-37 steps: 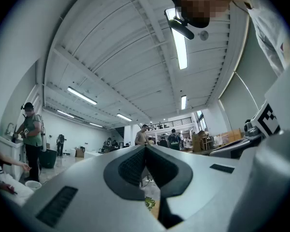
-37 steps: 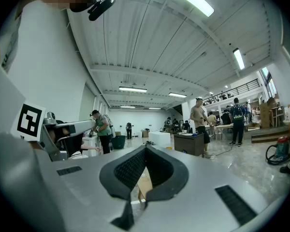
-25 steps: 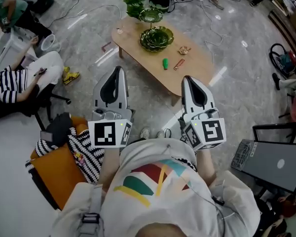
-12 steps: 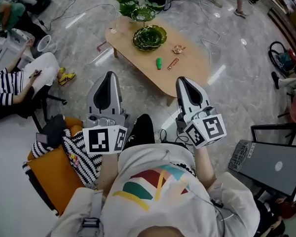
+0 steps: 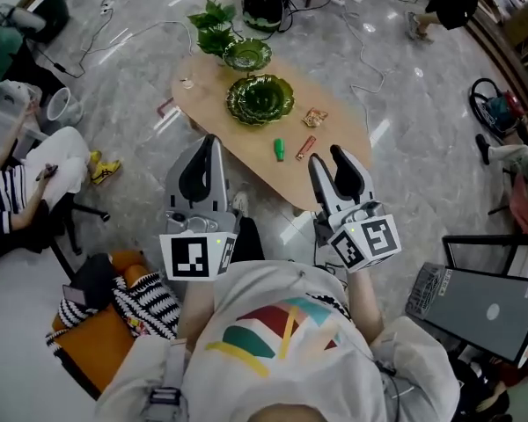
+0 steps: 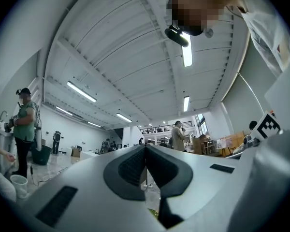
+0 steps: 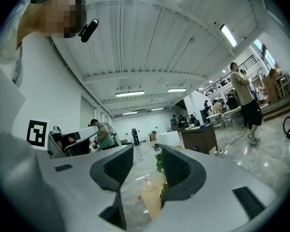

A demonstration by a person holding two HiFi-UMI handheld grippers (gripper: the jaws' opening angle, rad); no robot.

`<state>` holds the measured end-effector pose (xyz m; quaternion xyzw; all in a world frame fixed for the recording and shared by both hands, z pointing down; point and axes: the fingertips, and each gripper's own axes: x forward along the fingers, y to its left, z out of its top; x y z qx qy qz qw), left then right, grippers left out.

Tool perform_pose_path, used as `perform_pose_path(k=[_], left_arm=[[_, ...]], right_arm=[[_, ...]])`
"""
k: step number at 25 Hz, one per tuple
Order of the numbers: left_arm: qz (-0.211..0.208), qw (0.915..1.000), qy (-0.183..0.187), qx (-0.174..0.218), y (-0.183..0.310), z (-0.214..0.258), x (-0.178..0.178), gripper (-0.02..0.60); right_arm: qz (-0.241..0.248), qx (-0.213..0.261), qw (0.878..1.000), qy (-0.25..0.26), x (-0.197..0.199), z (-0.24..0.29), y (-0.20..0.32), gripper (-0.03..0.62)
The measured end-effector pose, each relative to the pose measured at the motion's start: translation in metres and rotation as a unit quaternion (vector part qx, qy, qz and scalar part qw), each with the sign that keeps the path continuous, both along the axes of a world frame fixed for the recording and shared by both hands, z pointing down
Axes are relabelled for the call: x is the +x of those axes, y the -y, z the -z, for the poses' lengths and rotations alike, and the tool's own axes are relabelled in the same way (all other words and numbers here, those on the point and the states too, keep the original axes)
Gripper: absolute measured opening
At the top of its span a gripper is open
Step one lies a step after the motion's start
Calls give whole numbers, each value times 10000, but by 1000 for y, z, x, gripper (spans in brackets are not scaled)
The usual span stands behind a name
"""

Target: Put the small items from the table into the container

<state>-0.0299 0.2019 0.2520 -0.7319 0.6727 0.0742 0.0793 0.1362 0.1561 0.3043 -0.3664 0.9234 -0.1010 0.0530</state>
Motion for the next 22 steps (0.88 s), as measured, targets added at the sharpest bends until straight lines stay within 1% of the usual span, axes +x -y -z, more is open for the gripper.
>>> perform_pose_path(k=[1, 2, 3, 6, 10, 13, 15, 18, 22], left_arm=[[-48, 10000, 12, 7, 18, 0, -9, 8], [-112, 9999, 32, 10, 36, 0, -17, 8], [-188, 9998, 49, 17, 53, 1, -26, 8], [-392, 9992, 77, 93, 103, 9, -57, 8], [-626, 9979, 38, 133, 166, 16, -92, 8], [-727, 9973, -18, 120, 204, 14, -110, 8], [-740, 9972, -110, 37, 225, 6, -116, 8], [-832, 9962, -217, -128, 248, -9, -115, 8], [-925, 9950, -280, -246, 275, -21, -107, 8]], right_arm=[[-110, 62, 9999, 15, -8, 3, 19, 193], [-226, 95, 9997, 44, -16, 6, 37, 244], [-340, 102, 9993, 85, -24, 9, 55, 258], [-610, 113, 9979, 190, -49, 17, 105, 265], [-831, 148, 9964, 9, -71, 22, 159, 264], [-1080, 14, 9941, -34, -69, 18, 186, 264], [-1291, -174, 9912, -226, -62, 6, 201, 264], [-1545, -439, 9858, -482, -49, -11, 214, 264], [-1771, -742, 9800, -519, -30, -31, 232, 264]])
